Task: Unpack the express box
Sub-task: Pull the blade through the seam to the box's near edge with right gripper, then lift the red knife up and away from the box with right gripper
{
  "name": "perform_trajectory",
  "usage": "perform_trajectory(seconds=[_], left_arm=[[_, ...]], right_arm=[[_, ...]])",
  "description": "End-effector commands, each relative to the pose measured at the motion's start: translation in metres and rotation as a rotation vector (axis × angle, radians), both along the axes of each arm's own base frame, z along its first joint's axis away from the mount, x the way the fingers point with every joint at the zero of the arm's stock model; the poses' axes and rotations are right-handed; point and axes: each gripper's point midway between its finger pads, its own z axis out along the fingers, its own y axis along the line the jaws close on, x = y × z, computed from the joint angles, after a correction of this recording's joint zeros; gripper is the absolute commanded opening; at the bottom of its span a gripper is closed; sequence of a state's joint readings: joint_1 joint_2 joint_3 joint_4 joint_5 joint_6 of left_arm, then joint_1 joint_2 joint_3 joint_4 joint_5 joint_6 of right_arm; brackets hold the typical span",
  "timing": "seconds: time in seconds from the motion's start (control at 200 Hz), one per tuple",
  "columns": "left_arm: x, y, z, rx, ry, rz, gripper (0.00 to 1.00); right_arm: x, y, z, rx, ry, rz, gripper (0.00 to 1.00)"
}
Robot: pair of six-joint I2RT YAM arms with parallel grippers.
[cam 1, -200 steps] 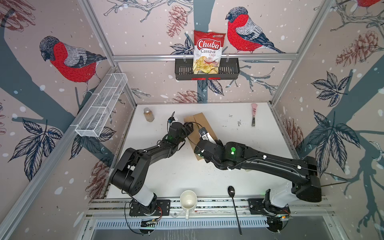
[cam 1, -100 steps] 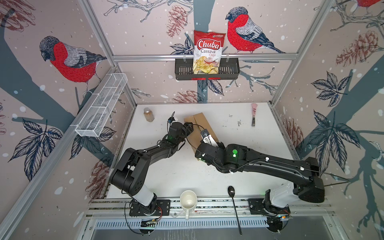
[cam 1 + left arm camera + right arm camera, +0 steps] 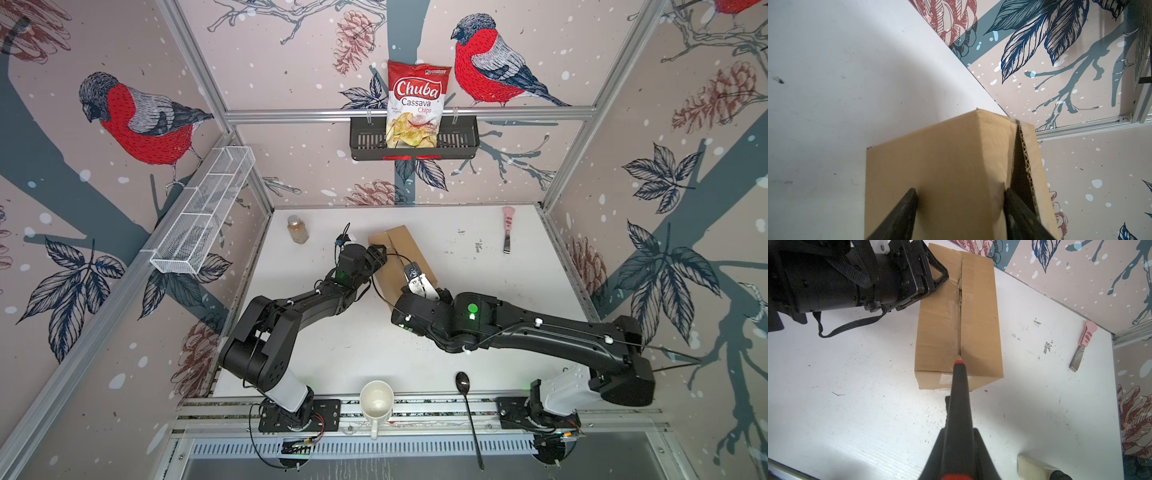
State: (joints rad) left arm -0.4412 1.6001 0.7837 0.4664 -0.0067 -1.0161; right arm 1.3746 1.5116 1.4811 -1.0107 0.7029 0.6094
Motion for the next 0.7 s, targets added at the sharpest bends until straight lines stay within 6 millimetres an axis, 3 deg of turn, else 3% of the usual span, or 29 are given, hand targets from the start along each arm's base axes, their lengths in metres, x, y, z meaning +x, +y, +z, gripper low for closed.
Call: perform_trajectory(seconds=[0.0,0.695], left_arm=[[-0.02,0.033,-0.056,0.157,0.201,0.105,0.65],[-0.019,0.033,-0.056,0.169,0.206,0.112,0.65]], right_arm=[[-0.017,-0.026,-0.014,-0.117,0.083,0.006,0.0],[-0.035,-0.03,0.005,-0.118,0.068,-0.002,0.0]])
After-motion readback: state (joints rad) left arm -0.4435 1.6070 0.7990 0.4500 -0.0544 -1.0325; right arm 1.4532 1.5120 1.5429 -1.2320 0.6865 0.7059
